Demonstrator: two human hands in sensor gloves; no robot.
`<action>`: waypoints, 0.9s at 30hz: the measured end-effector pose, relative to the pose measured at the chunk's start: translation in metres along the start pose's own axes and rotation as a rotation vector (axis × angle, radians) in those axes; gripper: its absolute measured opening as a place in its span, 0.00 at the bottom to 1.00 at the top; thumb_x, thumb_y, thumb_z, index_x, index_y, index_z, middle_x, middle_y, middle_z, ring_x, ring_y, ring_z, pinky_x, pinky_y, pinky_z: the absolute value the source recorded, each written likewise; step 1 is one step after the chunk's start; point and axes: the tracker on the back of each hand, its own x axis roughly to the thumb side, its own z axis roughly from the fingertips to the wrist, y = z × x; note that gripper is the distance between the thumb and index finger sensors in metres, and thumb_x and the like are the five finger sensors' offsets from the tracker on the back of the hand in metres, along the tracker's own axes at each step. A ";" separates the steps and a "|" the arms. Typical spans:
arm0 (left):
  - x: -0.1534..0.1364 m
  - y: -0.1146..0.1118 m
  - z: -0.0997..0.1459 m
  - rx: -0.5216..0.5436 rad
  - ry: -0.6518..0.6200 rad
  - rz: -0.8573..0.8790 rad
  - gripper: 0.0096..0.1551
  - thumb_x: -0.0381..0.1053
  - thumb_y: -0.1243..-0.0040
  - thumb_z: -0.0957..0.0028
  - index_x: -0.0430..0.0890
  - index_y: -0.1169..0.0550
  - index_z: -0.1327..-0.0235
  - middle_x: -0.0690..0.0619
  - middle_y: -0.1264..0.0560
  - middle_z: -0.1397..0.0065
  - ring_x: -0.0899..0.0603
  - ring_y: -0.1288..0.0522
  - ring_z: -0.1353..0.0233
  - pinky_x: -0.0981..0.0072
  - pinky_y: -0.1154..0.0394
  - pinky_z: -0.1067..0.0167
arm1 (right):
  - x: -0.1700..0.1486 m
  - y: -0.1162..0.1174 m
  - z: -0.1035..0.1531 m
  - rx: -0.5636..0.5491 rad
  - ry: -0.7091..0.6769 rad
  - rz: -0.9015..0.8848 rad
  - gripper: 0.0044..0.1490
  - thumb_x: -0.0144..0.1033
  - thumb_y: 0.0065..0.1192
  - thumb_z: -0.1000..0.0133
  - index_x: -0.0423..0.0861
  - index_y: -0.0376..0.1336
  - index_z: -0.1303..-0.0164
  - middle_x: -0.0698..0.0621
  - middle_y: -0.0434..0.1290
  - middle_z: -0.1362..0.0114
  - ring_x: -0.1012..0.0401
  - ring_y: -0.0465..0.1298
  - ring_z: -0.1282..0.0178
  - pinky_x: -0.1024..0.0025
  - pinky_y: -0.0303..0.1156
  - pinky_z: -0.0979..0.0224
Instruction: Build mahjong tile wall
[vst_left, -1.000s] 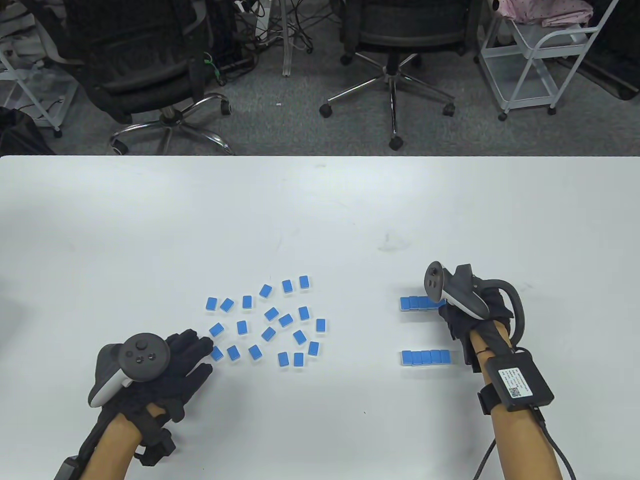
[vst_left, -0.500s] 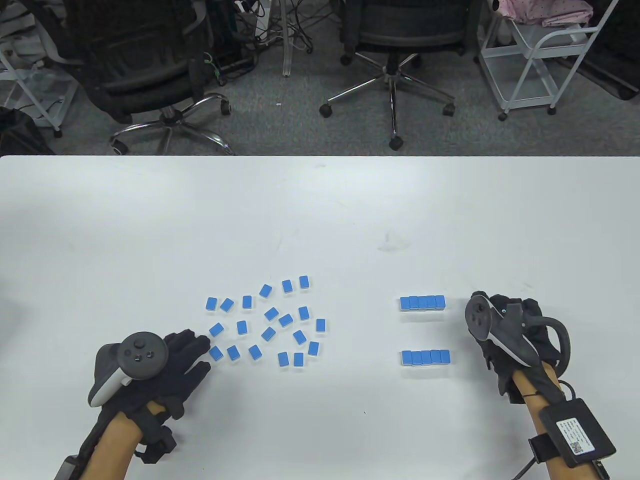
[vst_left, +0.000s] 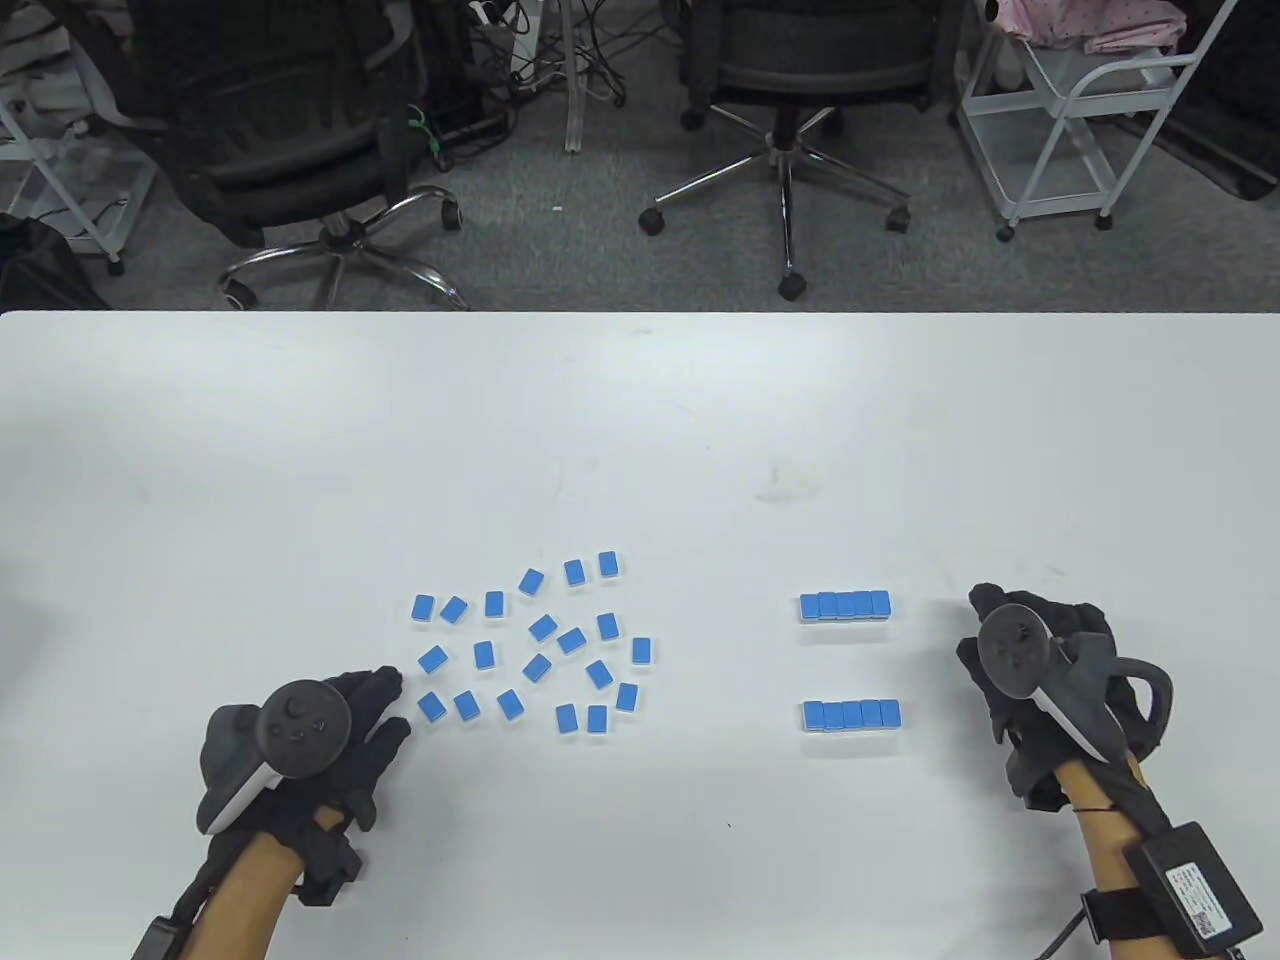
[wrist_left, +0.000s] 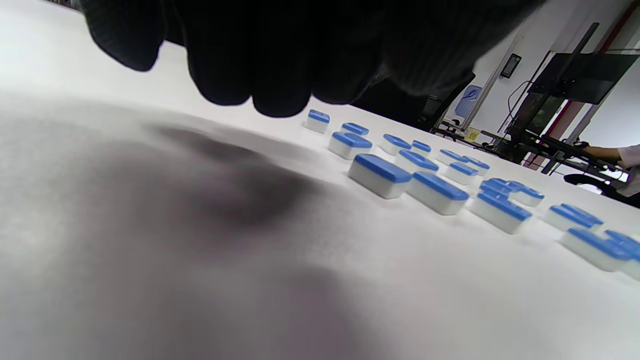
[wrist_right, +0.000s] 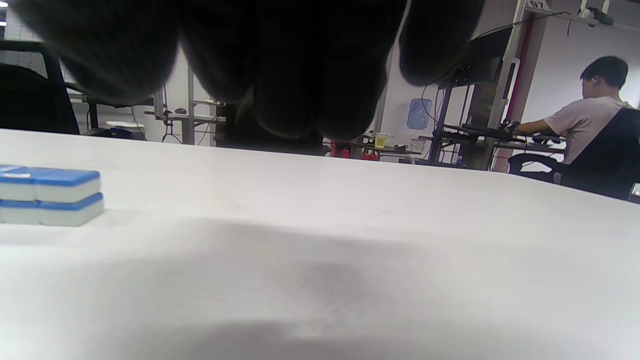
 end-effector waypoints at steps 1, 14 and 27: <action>0.003 -0.002 0.000 0.006 -0.002 -0.022 0.34 0.60 0.41 0.48 0.53 0.28 0.27 0.50 0.28 0.24 0.36 0.30 0.24 0.36 0.35 0.28 | -0.001 0.001 0.000 0.004 0.003 -0.003 0.38 0.57 0.62 0.58 0.60 0.62 0.35 0.55 0.73 0.29 0.53 0.74 0.27 0.43 0.60 0.17; 0.044 -0.020 -0.017 0.080 0.017 -0.334 0.37 0.67 0.36 0.54 0.55 0.25 0.32 0.53 0.22 0.32 0.39 0.22 0.32 0.39 0.25 0.36 | -0.013 -0.001 -0.001 0.035 0.025 -0.045 0.37 0.56 0.62 0.58 0.59 0.63 0.36 0.54 0.74 0.30 0.53 0.75 0.29 0.43 0.62 0.19; 0.044 -0.023 -0.020 -0.009 -0.064 -0.346 0.35 0.59 0.33 0.53 0.49 0.27 0.32 0.51 0.25 0.33 0.37 0.26 0.32 0.35 0.25 0.35 | -0.015 0.006 -0.004 0.094 0.017 -0.052 0.37 0.56 0.63 0.58 0.59 0.64 0.36 0.54 0.75 0.30 0.53 0.76 0.29 0.43 0.62 0.19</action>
